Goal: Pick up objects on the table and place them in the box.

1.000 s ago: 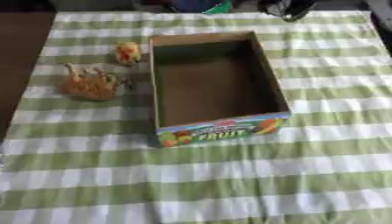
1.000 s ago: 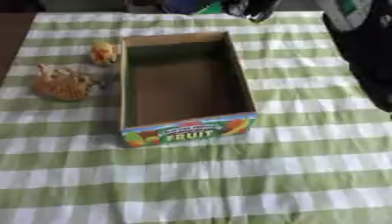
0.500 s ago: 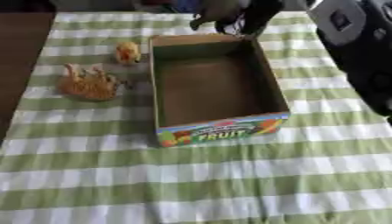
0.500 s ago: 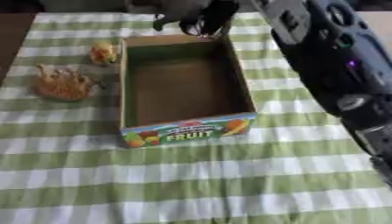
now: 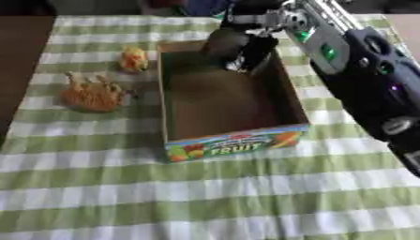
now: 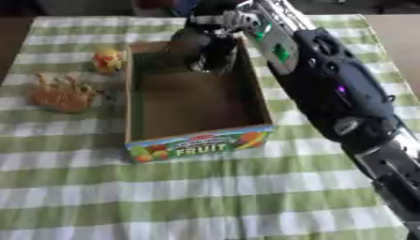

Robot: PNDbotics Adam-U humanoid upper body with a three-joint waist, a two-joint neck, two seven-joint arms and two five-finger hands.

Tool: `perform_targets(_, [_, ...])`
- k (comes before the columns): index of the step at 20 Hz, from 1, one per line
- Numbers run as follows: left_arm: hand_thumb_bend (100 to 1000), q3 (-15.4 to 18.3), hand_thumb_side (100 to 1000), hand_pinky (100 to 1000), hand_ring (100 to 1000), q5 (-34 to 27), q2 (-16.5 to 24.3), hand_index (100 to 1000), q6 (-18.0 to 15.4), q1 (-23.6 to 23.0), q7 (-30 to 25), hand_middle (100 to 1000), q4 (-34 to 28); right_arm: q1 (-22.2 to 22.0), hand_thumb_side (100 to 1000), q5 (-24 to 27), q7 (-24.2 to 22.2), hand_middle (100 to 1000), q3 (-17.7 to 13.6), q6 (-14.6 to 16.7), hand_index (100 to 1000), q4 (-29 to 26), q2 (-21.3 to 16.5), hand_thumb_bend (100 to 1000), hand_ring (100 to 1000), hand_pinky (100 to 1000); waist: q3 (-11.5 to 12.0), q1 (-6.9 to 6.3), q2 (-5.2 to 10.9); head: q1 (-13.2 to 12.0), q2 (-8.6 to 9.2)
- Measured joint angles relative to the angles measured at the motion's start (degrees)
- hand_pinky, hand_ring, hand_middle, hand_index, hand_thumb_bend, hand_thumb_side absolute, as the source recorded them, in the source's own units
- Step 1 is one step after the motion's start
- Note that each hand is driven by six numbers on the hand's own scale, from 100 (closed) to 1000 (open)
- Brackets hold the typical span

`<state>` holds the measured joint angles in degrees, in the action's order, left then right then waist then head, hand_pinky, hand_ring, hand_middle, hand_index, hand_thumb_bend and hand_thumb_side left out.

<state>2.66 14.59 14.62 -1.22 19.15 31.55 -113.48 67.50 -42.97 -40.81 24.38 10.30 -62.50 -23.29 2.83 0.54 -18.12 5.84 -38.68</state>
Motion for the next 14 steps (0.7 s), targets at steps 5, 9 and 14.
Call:
perform_targets(5, [100,0.0,1000,589,591,0.0,0.0,780,0.0,0.0,0.0,606,0.0,0.0,365,-1.0,-1.7,529,0.5,2.1,621,3.2,0.6,100,760,708,0.1,0.09,-0.25,0.0,-0.03])
perform_targets(9, [100,0.0,1000,589,589,0.0,0.0,779,0.1,0.0,-0.1,606,0.0,0.2,488,-2.4,-2.6,598,0.2,3.5,689,5.9,1.4,100,787,724,0.1,0.1,-0.28,0.0,-0.11])
perform_targets(14, [100,0.0,1000,589,589,0.0,0.0,779,0.3,0.0,-0.2,606,0.0,1.1,606,-4.9,-2.6,727,-1.2,5.0,766,9.0,2.2,100,826,750,0.3,0.17,-0.53,0.1,-0.36])
